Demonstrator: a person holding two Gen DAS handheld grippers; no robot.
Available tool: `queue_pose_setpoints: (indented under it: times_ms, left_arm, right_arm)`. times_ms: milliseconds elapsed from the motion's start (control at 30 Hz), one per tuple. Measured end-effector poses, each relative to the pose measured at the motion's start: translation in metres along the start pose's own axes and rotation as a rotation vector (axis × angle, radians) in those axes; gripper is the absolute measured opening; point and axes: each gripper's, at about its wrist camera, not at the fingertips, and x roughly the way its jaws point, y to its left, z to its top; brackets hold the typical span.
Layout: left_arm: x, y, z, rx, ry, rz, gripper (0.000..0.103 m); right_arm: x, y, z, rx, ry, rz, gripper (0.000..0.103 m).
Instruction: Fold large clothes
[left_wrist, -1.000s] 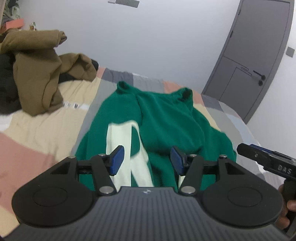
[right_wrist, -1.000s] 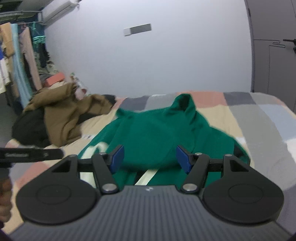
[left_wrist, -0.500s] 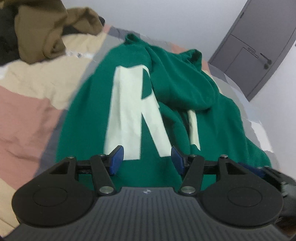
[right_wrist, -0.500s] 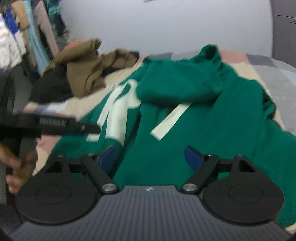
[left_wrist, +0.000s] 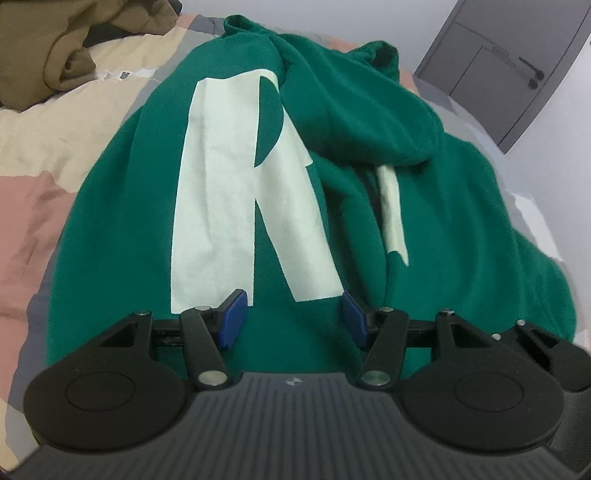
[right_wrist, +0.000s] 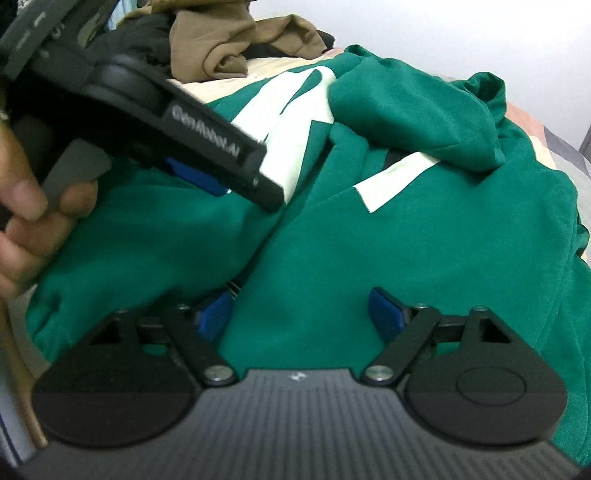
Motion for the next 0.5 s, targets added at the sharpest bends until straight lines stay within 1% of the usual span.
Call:
queue_pose_setpoints:
  times_ms: [33,67,100,133,167,200,233,300,367,433,500]
  left_arm:
    - [0.001,-0.001,0.000,0.005,0.001,0.010,0.061]
    - [0.002,-0.003,0.000,0.010,0.000,0.024,0.060]
    - [0.003,-0.004,-0.001,0.015,-0.001,0.037,0.056]
    - [0.003,-0.006,-0.001,0.019,-0.004,0.056,0.049]
    - [0.003,-0.006,-0.001,0.020,-0.007,0.068,0.046]
    - [0.002,-0.005,-0.001,0.022,-0.008,0.073,0.035]
    - [0.001,-0.004,-0.001,0.016,-0.009,0.073,0.021]
    - [-0.003,0.000,-0.002,-0.010,-0.012,0.069,0.008]
    - [-0.012,0.003,-0.002,-0.030,-0.036,0.060,0.006]
    - [-0.024,0.007,-0.001,-0.055,-0.065,0.044,0.005]
    - [-0.038,0.014,0.002,-0.092,-0.098,0.022,0.004]
  right_arm:
    - [-0.002,-0.002,0.001,0.005,-0.003,-0.012,0.060]
    - [-0.004,-0.005,0.002,0.018,-0.005,-0.022,0.054]
    - [-0.005,-0.008,0.003,0.032,-0.006,-0.028,0.044]
    - [-0.007,-0.012,0.003,0.050,-0.007,-0.031,0.038]
    - [-0.009,-0.015,0.004,0.067,-0.010,-0.021,0.036]
    - [-0.011,-0.017,0.004,0.079,-0.013,-0.016,0.032]
    - [-0.013,-0.018,0.005,0.082,-0.018,-0.013,0.028]
    - [-0.021,-0.019,0.007,0.084,-0.037,-0.012,0.023]
    - [-0.030,-0.021,0.008,0.091,-0.061,-0.014,0.020]
    - [-0.039,-0.026,0.008,0.111,-0.083,-0.013,0.014]
    - [-0.048,-0.033,0.009,0.143,-0.105,-0.018,0.012]
